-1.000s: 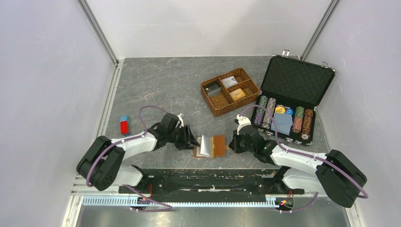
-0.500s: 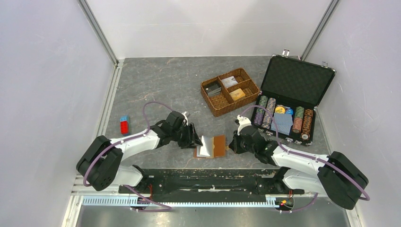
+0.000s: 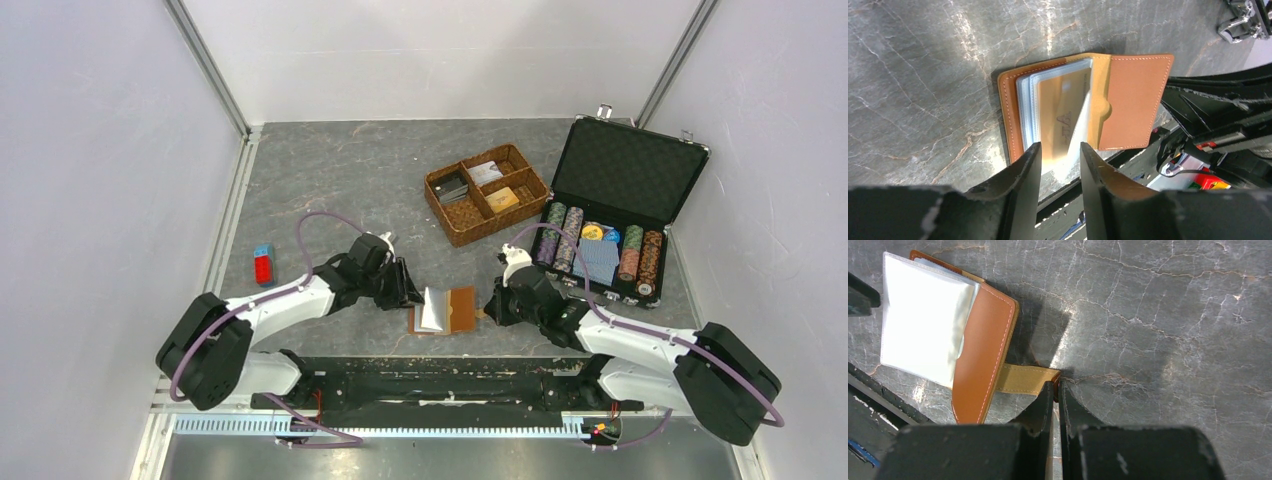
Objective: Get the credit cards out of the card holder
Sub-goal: Open the card holder at the center of the board.
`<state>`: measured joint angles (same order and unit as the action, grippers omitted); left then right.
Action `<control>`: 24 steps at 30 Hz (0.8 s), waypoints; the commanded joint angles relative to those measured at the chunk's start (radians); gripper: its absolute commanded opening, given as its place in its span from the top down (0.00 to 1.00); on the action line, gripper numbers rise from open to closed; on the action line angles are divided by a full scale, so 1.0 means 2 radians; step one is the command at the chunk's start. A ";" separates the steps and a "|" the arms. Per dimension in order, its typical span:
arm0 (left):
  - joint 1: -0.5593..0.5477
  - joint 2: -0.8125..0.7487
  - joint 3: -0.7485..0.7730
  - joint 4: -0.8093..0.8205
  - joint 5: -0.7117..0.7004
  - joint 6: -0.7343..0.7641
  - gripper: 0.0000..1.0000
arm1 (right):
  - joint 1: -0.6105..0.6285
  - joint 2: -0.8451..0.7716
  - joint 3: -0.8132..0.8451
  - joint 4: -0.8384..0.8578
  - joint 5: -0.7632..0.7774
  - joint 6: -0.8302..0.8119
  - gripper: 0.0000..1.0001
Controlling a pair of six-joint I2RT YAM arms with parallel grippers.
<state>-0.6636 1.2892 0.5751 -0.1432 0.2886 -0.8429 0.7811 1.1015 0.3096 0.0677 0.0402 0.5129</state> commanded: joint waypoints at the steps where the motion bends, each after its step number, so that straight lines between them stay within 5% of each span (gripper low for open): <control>1: -0.003 0.021 0.023 0.008 -0.012 0.001 0.66 | -0.002 -0.014 -0.006 0.014 -0.003 0.006 1.00; 6: -0.003 0.019 0.026 -0.006 -0.034 0.007 0.79 | -0.002 -0.021 -0.010 0.013 -0.002 0.006 1.00; 24: -0.009 0.048 0.041 0.028 0.015 0.006 0.82 | -0.002 -0.024 -0.010 0.014 -0.003 0.005 1.00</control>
<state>-0.6689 1.3811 0.6113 -0.1478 0.2676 -0.8425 0.7811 1.0740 0.2939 0.0677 0.0391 0.5156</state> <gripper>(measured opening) 0.182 0.023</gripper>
